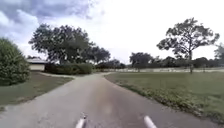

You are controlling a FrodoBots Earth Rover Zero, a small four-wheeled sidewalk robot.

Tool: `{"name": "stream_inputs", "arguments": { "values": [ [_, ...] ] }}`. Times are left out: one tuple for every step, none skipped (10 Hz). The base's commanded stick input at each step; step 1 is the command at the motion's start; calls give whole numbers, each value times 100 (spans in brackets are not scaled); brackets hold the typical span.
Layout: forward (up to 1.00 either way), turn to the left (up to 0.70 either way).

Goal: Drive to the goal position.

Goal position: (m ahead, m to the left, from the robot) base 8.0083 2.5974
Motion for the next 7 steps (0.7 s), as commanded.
{"name": "stream_inputs", "arguments": {
  "values": [
    [69, 34],
    [69, 34],
    [69, 34],
    [69, 34],
    [69, 34],
    [69, 34],
    [69, 34]
  ]
}}
